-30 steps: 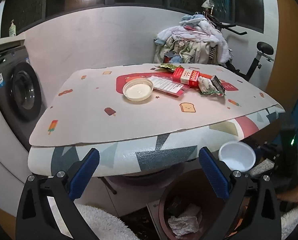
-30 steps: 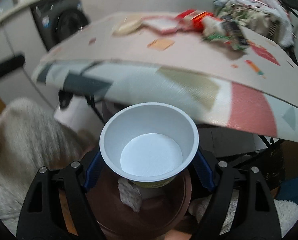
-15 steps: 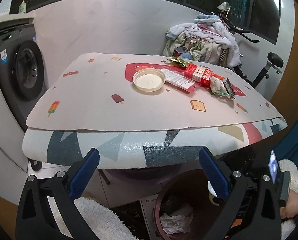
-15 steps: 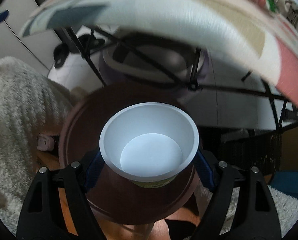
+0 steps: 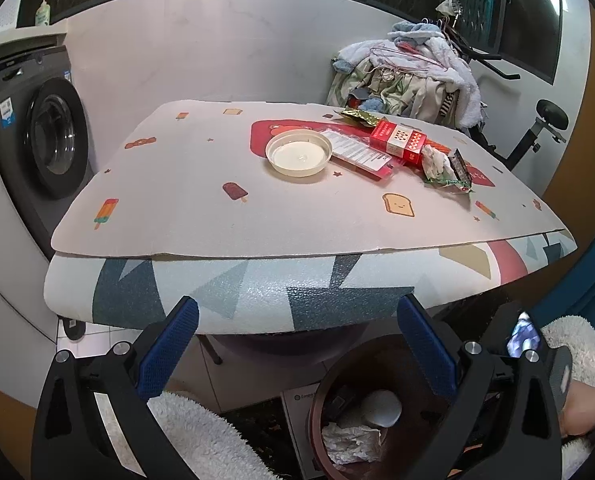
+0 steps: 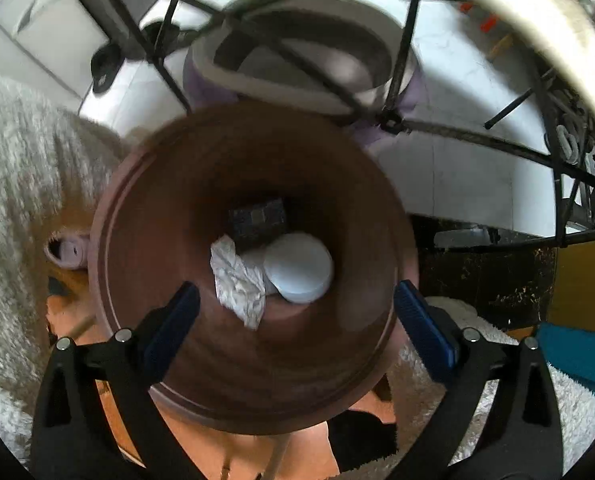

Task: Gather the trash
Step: 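Lower the white cup into the brown bin and open the right tool, then grasp the black tissue pack with the right tool while the left tool grasps the round lid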

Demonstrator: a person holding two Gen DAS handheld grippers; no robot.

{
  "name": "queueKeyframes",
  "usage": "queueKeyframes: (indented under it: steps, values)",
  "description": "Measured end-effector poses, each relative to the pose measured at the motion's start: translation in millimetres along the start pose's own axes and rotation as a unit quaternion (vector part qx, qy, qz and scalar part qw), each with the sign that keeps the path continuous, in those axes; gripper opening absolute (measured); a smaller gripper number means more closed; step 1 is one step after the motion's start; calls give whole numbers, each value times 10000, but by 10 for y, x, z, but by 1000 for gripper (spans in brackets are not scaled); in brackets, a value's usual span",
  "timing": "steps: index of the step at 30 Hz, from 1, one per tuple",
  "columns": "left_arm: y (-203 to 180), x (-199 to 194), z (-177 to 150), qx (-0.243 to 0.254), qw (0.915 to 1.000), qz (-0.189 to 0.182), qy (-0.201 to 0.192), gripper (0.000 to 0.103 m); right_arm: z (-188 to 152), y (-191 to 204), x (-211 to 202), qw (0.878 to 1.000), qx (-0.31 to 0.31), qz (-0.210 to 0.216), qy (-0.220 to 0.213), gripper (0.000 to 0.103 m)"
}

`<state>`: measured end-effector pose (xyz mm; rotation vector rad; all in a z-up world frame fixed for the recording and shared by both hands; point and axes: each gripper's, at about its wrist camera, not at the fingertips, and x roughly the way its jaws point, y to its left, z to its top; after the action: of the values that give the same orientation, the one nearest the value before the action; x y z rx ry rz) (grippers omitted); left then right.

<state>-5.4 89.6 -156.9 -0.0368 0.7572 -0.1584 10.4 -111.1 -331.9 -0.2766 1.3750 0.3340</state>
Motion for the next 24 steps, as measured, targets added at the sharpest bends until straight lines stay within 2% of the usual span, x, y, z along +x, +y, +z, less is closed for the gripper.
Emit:
queueKeyframes:
  steps: [6,11,18,24]
  values:
    - [23,21,2,-86,10000,9,40,97,1,-95,-572,9901,162,200,-1378,97]
    - [4,46,5,-67,9999,-16,96,97,-29,-233,-866,9772,345,260,-2077,97]
    - [-14,84,5,-16,9998,-83,198,97,-26,-489,-1052,9617,919,252,-2569,97]
    - [6,29,135,-34,9998,-169,-34,97,-34,-811,-1184,9516,1398,318,-2719,97]
